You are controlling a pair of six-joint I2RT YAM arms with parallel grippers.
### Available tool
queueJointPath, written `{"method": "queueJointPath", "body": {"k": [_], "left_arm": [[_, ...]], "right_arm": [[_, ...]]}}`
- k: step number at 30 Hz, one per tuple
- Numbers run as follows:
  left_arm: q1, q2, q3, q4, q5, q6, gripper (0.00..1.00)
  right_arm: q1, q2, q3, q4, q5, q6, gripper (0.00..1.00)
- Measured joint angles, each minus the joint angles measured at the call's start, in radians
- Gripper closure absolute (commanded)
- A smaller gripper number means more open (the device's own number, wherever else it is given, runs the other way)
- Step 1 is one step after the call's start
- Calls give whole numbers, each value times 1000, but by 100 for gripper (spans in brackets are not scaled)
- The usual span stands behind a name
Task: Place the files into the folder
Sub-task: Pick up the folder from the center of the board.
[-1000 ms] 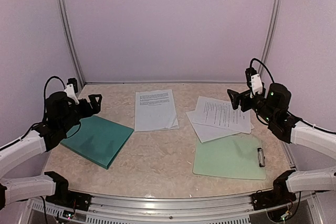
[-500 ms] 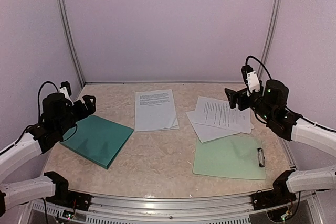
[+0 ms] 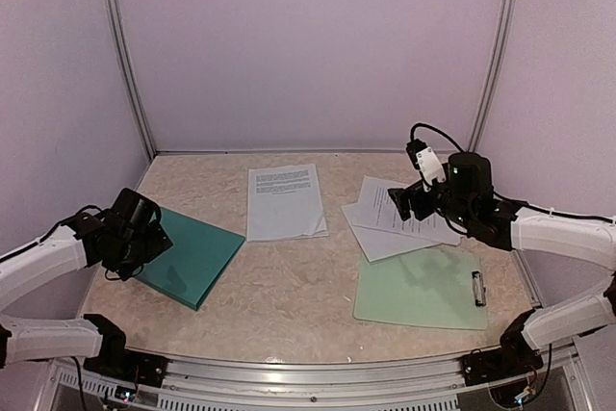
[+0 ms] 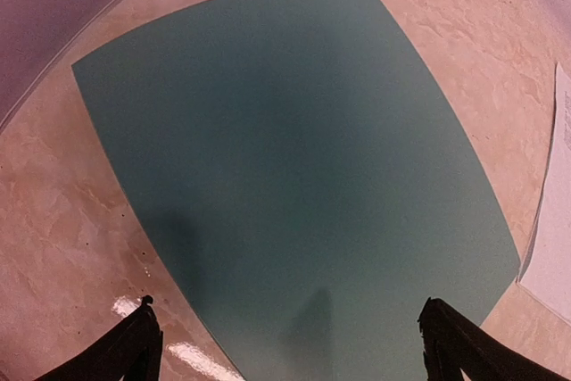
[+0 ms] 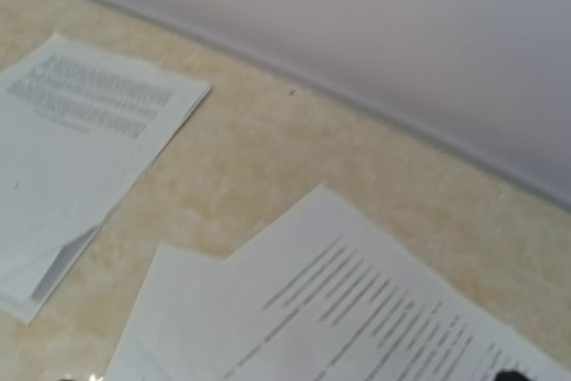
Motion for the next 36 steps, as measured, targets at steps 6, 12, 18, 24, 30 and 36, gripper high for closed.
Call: {"method": "queueJointPath", "body": {"k": [6,12,18,24,30,36], "left_arm": [[-118,65,10,3,19,35,3],[-357,227,153,-32,-7,138,4],[-462,520,385,-198,-40,227,10],[-504,828,562,-369,-63,271,23],[-509,904,567,-479,-49,288,34],[-515,912,607,-573,-61,267,37]], "right_arm": [[21,26,0,-9,-64,31,1],[59,89,0,-8,-93,55,1],[65,133,0,0,-122,89,1],[77,149,0,18,-130,103,1],[84,149,-14,50,-137,112,1],[85,152,-32,59,-156,126,1]]}}
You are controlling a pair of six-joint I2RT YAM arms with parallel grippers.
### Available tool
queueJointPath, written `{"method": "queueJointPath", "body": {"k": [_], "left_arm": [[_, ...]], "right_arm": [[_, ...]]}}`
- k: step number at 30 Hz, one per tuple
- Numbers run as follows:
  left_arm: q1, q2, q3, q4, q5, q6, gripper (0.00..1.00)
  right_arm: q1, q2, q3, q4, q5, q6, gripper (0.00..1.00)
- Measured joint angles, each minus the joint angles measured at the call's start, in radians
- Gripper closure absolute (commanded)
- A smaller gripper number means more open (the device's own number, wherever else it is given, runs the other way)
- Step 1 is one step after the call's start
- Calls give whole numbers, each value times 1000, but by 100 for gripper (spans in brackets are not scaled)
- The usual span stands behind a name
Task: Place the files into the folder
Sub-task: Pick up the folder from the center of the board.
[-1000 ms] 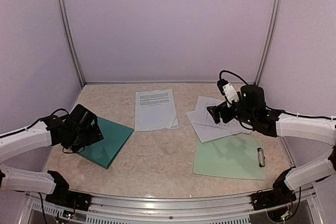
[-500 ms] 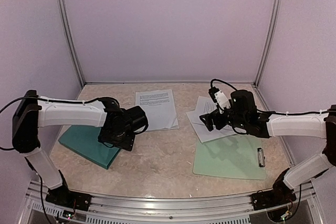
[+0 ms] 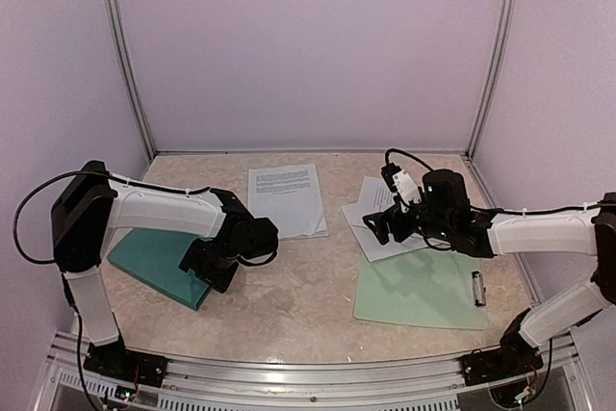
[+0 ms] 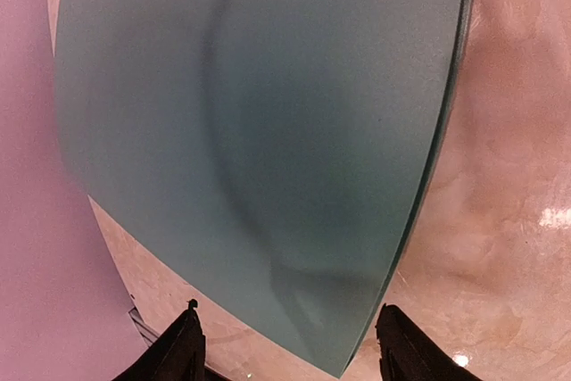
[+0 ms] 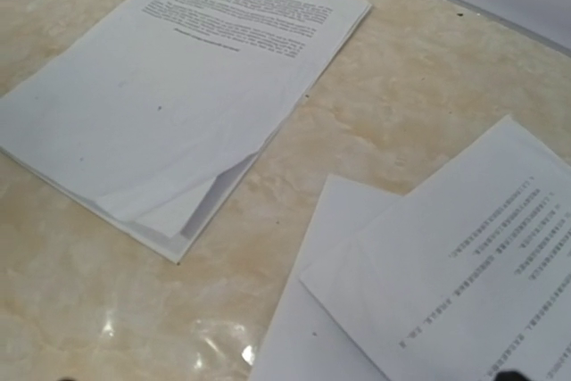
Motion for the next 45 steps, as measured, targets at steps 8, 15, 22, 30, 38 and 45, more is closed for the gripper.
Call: {"method": "queueJointPath", "body": {"k": [8,15,22,30,38,45], "left_arm": [[-2,100,14,-37,-13,-9,38],[-2,114,25,-50,-32,-18,45],[-4,162,56,-72,-80,-40,50],[-8,269,100,-101,-178,-93,52],[-11,315,106,-127,-255,-130,58],[-8,360,126,-123,-327,-150,78]], "right_arm": [[0,0,0,11,-10,4,1],[0,0,-2,13,-19,6,1],[0,0,-8,15,-23,7,1],[1,0,-15,15,-26,7,1],[1,0,-15,17,-26,7,1],[2,0,-15,18,-45,8,1]]}}
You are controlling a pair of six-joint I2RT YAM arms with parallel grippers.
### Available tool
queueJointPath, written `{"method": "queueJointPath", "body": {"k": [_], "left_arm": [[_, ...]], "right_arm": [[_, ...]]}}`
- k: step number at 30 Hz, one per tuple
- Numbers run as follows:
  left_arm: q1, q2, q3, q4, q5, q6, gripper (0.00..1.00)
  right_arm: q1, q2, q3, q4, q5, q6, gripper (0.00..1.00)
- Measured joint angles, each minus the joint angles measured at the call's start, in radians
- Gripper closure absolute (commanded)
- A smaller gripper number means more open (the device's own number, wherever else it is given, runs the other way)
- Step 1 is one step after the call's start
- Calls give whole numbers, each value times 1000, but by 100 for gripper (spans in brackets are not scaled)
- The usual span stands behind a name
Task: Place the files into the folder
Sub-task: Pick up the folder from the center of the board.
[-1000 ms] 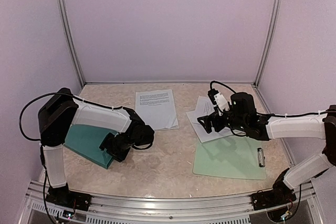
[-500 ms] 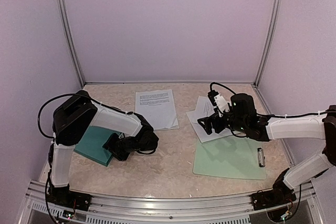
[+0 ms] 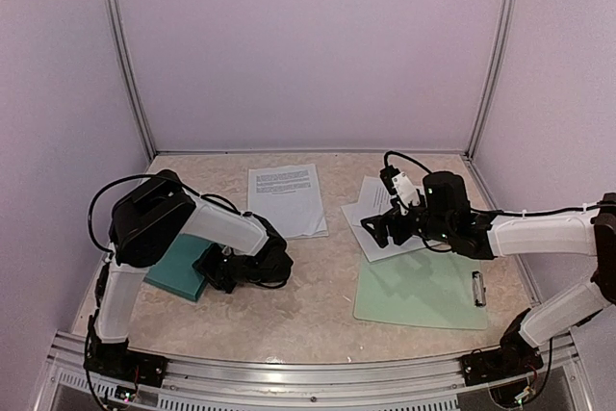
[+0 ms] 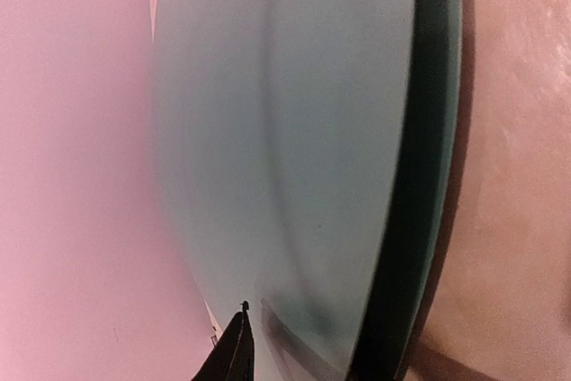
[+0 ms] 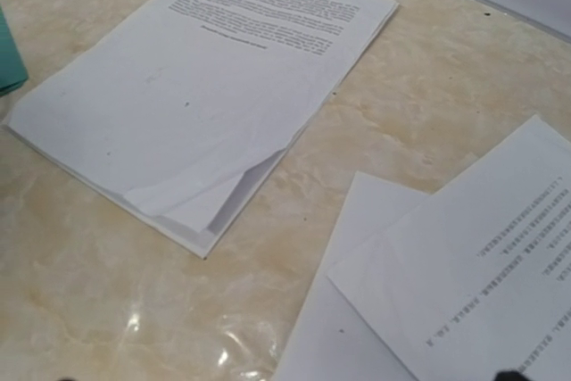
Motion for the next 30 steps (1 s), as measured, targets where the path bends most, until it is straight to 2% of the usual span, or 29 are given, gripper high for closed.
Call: {"method": "queueJointPath", "body": {"k": [6,11,20,30], "left_arm": [[0,5,19,8,-26,20,93],[-11,5,61,8,-55,-39,100],[-39,-54,124,3,-103,-194,100],[-154,-136,213,5,-114,-234,100]], "right_arm": [[0,0,0,0,-8,0,1],[0,0,0,0,-8,0,1],[8,0,0,-2,-6,0,1],[11,0,0,-17,19,0,1]]}}
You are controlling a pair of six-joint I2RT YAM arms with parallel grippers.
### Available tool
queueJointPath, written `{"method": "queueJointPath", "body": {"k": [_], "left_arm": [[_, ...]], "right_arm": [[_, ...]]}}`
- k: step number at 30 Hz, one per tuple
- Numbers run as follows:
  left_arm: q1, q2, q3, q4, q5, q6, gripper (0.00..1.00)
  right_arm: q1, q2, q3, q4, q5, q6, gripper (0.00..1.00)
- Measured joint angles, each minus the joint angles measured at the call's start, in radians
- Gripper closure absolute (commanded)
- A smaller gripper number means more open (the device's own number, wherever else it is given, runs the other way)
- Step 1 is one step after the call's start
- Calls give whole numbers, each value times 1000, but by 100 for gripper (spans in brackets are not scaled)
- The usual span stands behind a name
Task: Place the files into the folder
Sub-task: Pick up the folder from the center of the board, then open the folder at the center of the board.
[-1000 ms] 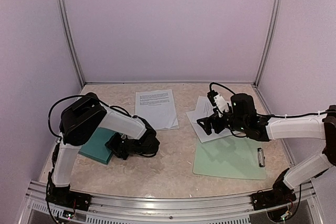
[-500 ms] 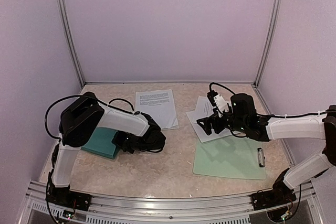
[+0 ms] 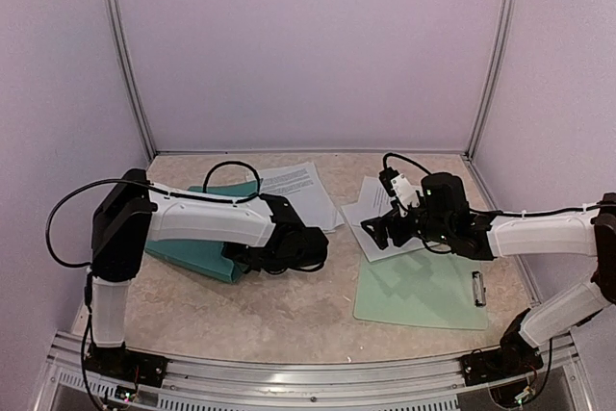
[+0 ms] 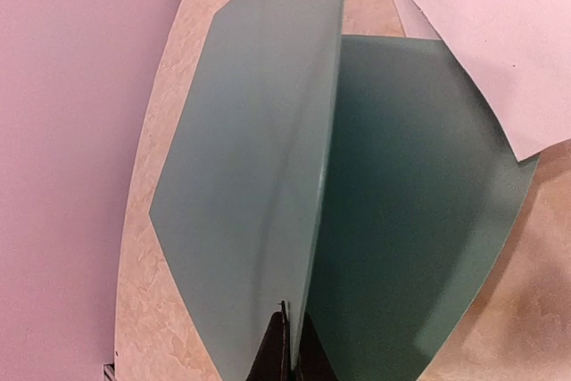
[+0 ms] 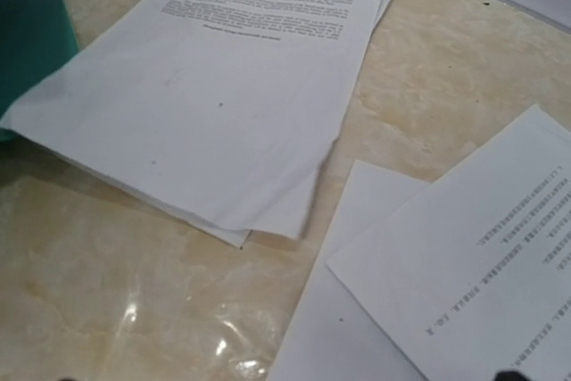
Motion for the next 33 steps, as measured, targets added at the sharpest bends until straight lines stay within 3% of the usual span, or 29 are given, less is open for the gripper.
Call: {"method": "queueJointPath", "body": {"k": [20,33], "left_arm": [[-235,6,-87,3,-5,13,100],[-412,-27,-89,3,30,-290,100]], "right_arm": [[25,56,58,-16,0,7,1],[114,138,94,-16,9,124,1]]}}
